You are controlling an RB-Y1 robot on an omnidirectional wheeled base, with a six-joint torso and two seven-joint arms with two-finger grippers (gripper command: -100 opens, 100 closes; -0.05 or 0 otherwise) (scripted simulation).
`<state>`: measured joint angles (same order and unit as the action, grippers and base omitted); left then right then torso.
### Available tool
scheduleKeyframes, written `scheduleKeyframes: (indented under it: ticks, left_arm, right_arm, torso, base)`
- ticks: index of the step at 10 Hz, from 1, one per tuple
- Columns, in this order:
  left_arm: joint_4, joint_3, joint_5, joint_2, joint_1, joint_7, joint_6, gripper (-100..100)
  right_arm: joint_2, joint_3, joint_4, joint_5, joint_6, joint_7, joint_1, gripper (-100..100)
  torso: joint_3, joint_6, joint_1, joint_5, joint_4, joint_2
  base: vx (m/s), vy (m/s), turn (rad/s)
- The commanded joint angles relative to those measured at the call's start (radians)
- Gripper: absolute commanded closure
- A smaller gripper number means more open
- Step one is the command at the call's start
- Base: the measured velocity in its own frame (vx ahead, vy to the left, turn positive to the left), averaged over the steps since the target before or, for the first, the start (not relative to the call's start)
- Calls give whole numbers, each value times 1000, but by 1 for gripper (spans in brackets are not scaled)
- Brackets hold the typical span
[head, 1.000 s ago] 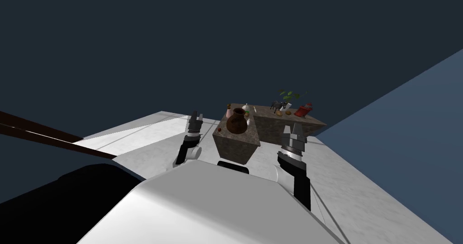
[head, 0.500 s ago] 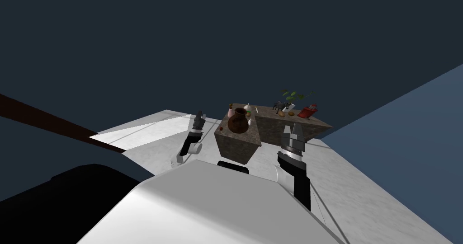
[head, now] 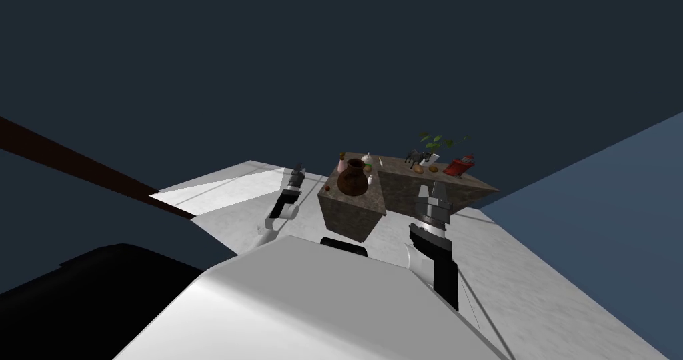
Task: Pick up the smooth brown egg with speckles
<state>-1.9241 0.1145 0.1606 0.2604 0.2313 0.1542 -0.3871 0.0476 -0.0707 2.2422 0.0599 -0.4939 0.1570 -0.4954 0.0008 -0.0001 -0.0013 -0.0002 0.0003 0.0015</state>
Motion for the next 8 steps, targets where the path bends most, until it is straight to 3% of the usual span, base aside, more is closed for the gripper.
scheduleKeyframes:
  ticks: [1, 2, 3, 7, 8]
  left_arm:
    - [30, 3, 7, 8, -25, 2, 33, -100]
    - [71, 10, 20, 27, -63, 1, 66, -100]
    - [76, 10, 20, 27, -66, 1, 71, -100]
    - [209, 31, 54, 77, -193, 1, 189, -100]
    - [222, 31, 54, 77, -193, 1, 196, -100]
  right_arm:
    - [0, 0, 0, 0, 0, 0, 0, 0]
    - [0, 0, 0, 0, 0, 0, 0, 0]
    - [0, 0, 0, 0, 0, 0, 0, 0]
    - [0, 0, 0, 0, 0, 0, 0, 0]
    - [0, 0, 0, 0, 0, 0, 0, 0]
  torso:
    - [0, 0, 0, 0, 0, 0]
    - [0, 0, 0, 0, 0, 0]
    - [0, 0, 0, 0, 0, 0]
    - [0, 0, -1, 0, 0, 0]
    - [0, 0, -1, 0, 0, 0]
  base:
    - [-32, -22, 40]
    - [-24, -21, 62]
    - [-16, -19, 32]
    - [-27, -34, 66]
    - [-17, -25, 33]
